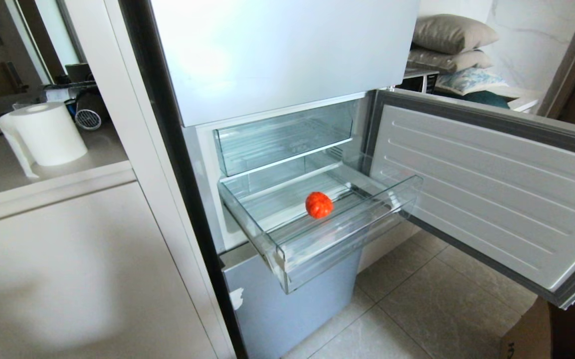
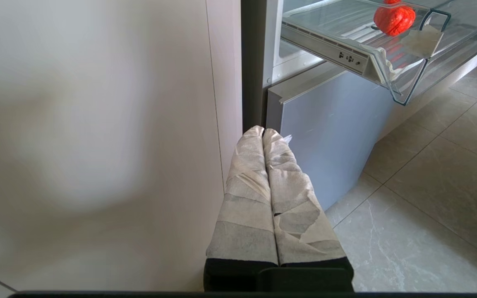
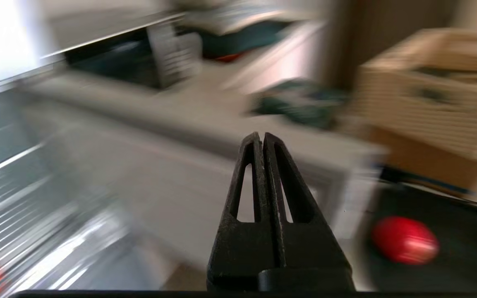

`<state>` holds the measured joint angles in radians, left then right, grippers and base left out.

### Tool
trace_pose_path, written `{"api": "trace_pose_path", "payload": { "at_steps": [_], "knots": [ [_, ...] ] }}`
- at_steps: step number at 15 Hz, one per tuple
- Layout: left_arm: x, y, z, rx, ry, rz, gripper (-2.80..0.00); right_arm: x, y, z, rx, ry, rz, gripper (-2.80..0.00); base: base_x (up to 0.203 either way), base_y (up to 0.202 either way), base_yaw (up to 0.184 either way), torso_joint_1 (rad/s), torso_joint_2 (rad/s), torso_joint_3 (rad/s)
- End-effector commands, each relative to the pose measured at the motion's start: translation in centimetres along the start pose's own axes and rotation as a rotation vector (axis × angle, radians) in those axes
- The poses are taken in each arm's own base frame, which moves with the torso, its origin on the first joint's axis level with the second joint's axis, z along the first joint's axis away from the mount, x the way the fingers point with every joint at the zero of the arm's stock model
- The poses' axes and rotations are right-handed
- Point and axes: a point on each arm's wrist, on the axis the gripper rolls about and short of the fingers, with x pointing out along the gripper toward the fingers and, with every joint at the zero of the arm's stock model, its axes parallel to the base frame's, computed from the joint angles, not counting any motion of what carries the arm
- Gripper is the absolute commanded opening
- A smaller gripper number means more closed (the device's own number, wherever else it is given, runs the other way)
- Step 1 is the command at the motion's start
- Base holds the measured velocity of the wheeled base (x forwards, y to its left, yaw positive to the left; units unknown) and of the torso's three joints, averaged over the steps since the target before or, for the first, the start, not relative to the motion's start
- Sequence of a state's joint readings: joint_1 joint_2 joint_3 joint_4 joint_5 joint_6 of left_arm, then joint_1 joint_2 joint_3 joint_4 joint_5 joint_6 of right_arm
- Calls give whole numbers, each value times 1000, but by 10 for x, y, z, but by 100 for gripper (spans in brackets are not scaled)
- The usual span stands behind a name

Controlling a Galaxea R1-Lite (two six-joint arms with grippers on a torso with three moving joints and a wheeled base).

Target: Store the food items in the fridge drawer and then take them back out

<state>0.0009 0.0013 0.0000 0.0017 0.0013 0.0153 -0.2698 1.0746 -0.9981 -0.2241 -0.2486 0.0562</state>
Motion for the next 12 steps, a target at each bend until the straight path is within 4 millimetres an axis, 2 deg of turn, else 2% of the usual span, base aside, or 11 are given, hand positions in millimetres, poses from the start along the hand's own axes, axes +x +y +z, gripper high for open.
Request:
{"api": "trace_pose_path", "payload": {
  "at_steps": [1,5,6,8,12],
  "knots": [
    [0,0,0,0,1,1,-280,-4,-34,8,-13,-54,-219,-280,0,0,0,0,0,0],
    [0,0,0,0,0,1,-280,-15,-89,7,7,-73,-488,-280,0,0,0,0,0,0],
    [0,0,0,0,2,1,-280,-13,-103,1,24,-44,-515,0,0,0,0,0,0,0],
    [0,0,0,0,0,1,-280,11,-135,-25,85,71,-534,0,0,0,0,0,0,0],
    [0,0,0,0,0,1,-280,58,-178,-93,184,267,-432,0,0,0,0,0,0,0]
  ]
}}
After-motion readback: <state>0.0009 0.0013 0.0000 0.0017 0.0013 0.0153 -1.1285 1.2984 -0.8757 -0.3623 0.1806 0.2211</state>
